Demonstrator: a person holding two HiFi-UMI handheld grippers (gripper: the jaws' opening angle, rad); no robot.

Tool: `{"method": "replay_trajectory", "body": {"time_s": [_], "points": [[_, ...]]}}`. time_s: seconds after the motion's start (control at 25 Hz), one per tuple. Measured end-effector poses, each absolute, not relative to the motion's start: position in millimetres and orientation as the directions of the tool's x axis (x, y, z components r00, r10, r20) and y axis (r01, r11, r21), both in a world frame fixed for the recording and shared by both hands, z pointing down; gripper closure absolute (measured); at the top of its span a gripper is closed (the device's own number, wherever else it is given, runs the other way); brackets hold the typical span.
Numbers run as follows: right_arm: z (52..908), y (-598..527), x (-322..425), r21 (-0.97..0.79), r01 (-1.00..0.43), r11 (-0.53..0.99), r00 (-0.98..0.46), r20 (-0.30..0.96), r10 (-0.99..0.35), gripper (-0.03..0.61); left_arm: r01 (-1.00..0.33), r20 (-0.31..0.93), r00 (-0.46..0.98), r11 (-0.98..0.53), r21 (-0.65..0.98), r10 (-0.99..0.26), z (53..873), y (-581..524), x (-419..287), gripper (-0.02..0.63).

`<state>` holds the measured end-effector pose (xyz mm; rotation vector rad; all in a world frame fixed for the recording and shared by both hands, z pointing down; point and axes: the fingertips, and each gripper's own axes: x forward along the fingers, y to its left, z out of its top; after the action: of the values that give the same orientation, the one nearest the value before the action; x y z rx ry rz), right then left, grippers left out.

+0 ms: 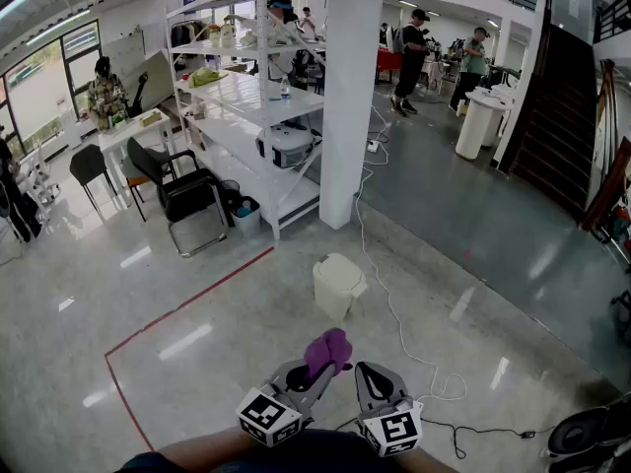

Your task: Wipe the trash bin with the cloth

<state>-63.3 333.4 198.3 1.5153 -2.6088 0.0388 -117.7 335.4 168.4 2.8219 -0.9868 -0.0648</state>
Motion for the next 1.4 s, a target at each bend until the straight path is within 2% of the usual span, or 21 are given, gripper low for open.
{"method": "replay_trajectory", "body": {"time_s": [0.6,1.08,1.4], "points": [[204.4,320.5,-54.7,0.025,-0.863,0.505,-0.501,0.093,-0.86,0.572,-0.619,0.02,0.781,-0.769,0.161,-0.624,178.9,319.3,-107.8,0.591],[210.9,301.5,-0.8,-0.02,-0.856,0.516,-0.516,0.098,-0.851,0.572,-0.68,0.056,0.729,-0.714,0.166,-0.682,181.7,295.1,-74.4,0.591],[228.0,286.0,46.3,-0.053,-0.831,0.554,-0.556,0.144,-0.819,0.572,-0.728,0.077,0.682,-0.664,0.171,-0.727,192.3,279.6,-31.0,0.591]]}}
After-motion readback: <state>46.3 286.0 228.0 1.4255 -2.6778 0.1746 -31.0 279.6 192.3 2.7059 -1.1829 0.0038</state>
